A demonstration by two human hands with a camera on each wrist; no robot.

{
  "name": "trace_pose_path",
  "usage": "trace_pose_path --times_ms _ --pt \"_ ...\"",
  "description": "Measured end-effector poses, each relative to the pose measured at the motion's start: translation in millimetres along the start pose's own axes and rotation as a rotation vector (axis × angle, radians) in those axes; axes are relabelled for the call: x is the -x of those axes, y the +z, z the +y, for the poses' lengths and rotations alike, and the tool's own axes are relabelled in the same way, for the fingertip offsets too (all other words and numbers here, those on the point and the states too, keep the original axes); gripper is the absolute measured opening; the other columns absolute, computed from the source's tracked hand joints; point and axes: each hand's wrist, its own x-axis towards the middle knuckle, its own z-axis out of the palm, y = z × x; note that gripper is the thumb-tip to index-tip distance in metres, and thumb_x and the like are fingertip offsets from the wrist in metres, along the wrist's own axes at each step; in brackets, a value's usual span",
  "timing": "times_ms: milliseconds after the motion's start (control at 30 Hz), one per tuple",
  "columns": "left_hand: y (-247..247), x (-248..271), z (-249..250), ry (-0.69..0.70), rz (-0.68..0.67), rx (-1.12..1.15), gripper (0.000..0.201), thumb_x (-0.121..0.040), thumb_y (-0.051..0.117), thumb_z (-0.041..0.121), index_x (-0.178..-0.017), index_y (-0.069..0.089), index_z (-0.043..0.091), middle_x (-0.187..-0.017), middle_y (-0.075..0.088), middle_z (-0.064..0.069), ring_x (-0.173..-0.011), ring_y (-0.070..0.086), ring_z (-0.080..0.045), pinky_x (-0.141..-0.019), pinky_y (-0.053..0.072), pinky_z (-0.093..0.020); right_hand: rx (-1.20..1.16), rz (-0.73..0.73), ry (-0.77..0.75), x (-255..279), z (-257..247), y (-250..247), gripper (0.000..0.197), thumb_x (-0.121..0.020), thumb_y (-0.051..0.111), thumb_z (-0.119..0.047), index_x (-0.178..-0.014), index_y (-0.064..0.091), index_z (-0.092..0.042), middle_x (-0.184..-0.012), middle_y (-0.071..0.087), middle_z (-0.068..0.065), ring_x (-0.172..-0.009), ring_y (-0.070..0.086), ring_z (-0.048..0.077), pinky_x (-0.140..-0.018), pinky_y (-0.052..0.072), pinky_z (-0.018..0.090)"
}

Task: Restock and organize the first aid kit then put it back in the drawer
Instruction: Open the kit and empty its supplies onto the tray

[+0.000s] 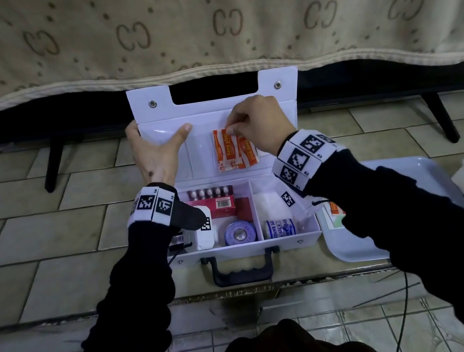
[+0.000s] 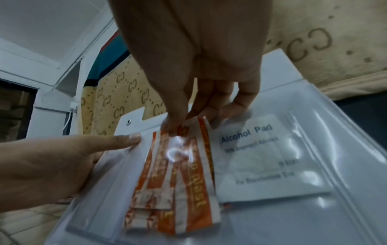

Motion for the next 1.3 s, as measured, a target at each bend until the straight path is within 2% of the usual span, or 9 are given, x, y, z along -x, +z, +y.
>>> trace_pose_path --times_ms 200,333,467,633,900,1000,1133,1200,1300 --pt "-0.2 -1.7 0.0 -0.007 0.004 -0.01 0.078 -0.062 0.086 0.023 -0.125 0.042 0.01 -0.108 0.054 0.009 -0.102 0.054 -0.009 -0.089 0.043 -0.019 -0.09 0.047 0.02 0.2 -2.0 -2.1 0.008 -0.087 0.061 -0.015 -0.089 0.068 -0.011 -0.083 0.064 -0.002 -0.081 0.058 0.011 -0.076 0.047 0.023" --pt "-0.1 -0.8 0.7 -0.007 0.004 -0.024 0.078 -0.063 0.085 0.023 -0.126 0.042 0.011 -0.11 0.053 0.009 -0.102 0.053 -0.007 -0.086 0.041 -0.016 0.065 0.088 -0.089 4.2 0.7 -0.6 0.015 -0.092 0.052 -0.02 -0.099 0.063 -0.013 -0.09 0.061 0.006 -0.098 0.053 0.02 -0.092 0.04 0.033" --pt "-0.5 -0.2 1.6 -0.011 0.007 -0.024 0.078 -0.062 0.085 0.023 -0.126 0.042 0.011 -0.111 0.054 0.007 -0.103 0.054 -0.009 -0.088 0.042 -0.018 -0.023 0.085 -0.139 3.9 -0.7 -3.7 0.017 -0.094 0.047 -0.013 -0.102 0.061 -0.006 -0.095 0.064 0.012 -0.092 0.057 0.025 -0.085 0.046 0.037" --pt "-0.8 0.0 2.3 -0.004 0.004 -0.038 0.078 -0.063 0.085 0.025 -0.127 0.042 0.011 -0.112 0.053 0.007 -0.105 0.052 -0.009 -0.089 0.041 -0.018 -0.021 -0.049 -0.143 -3.7 3.2 -9.8 0.023 -0.088 0.059 -0.009 -0.111 0.062 -0.007 -0.11 0.065 0.009 -0.104 0.058 0.018 -0.078 0.037 0.011" --pt "-1.4 1.4 3.8 -0.005 0.001 -0.046 0.078 -0.064 0.084 0.026 -0.128 0.041 0.011 -0.111 0.053 0.008 -0.104 0.053 -0.009 -0.089 0.042 -0.018 -0.193 0.12 -0.196 -7.3 3.4 -4.5 0.016 -0.087 0.059 -0.011 -0.098 0.071 -0.007 -0.095 0.068 0.01 -0.09 0.061 0.019 -0.079 0.045 0.021" --pt "-1.5 0.9 4.2 -0.005 -0.003 -0.056 0.078 -0.064 0.084 0.027 -0.127 0.041 0.011 -0.111 0.052 0.008 -0.105 0.052 -0.009 -0.089 0.042 -0.019 -0.111 0.075 -0.226 -10.1 6.1 -5.1 0.021 -0.086 0.063 -0.013 -0.104 0.071 -0.007 -0.095 0.057 0.007 -0.088 0.051 0.012 -0.079 0.04 0.015" --pt "-2.1 0.5 3.9 -0.011 -0.004 -0.05 0.078 -0.064 0.084 0.026 -0.128 0.04 0.011 -0.113 0.052 0.007 -0.104 0.052 -0.009 -0.09 0.042 -0.019 -0.129 0.122 -0.234 -9.9 11.4 -7.2 0.024 -0.081 0.068 -0.007 -0.105 0.071 -0.008 -0.081 0.039 -0.017 -0.081 0.046 0.006 -0.071 0.035 0.0" --pt "-2.1 0.4 4.0 -0.012 -0.007 -0.052 0.079 -0.064 0.084 0.026 -0.129 0.04 0.011 -0.114 0.052 0.007 -0.105 0.052 -0.009 -0.091 0.042 -0.02 -0.185 0.16 -0.22 -8.6 14.3 -4.6 0.02 -0.08 0.068 -0.003 -0.099 0.072 -0.004 -0.081 0.037 -0.017 -0.073 0.05 -0.004 -0.07 0.037 -0.001" --pt "-2.0 0.5 3.6 -0.014 -0.009 -0.054 0.079 -0.064 0.084 0.026 -0.128 0.04 0.011 -0.113 0.052 0.007 -0.105 0.052 -0.01 -0.091 0.042 -0.02 -0.249 0.194 -0.219 -4.8 12.9 0.1 0.014 -0.079 0.066 0.005 -0.092 0.072 0.002 -0.088 0.044 -0.004 -0.074 0.051 -0.022 -0.069 0.038 -0.003"
